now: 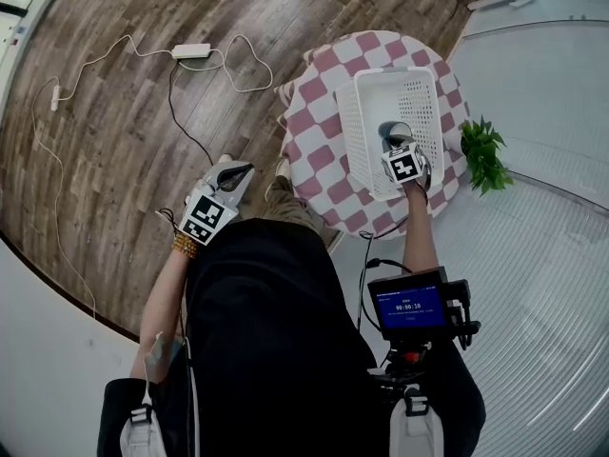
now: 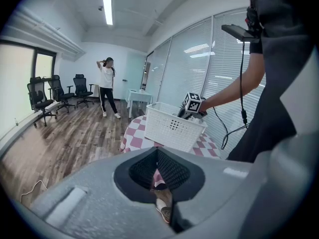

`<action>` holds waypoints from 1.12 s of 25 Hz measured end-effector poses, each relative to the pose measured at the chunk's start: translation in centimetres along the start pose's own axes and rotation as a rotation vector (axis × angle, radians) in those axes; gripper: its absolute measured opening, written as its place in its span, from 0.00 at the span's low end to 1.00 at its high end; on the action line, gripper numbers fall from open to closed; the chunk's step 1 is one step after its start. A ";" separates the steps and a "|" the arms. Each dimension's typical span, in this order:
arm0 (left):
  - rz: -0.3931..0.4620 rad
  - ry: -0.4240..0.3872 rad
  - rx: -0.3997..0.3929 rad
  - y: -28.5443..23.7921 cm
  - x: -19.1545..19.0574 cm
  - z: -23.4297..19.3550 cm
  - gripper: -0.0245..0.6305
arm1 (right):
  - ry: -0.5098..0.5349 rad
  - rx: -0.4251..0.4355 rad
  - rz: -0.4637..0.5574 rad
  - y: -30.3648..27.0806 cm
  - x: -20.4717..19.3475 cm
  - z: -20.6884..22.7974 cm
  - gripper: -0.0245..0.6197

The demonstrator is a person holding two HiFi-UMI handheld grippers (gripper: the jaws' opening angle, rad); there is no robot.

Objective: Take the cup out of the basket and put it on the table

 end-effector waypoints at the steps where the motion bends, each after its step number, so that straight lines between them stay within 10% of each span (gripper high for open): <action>1: 0.001 -0.001 0.003 0.1 0.1 -0.2 0.04 | 0.001 0.002 0.001 0.0 0.2 -0.1 0.10; 28: 0.013 -0.044 -0.054 -0.5 0.8 -1.0 0.04 | -0.027 -0.057 0.004 2.8 -0.3 0.6 0.10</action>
Point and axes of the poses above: the fingertips, and each gripper's own axes: y backward along the fingers, z to its right, x out of its top, the point moved 6 cm from there along y, backward along the fingers, and after that the axes turned 3 degrees about x, right-handed, at the moved point
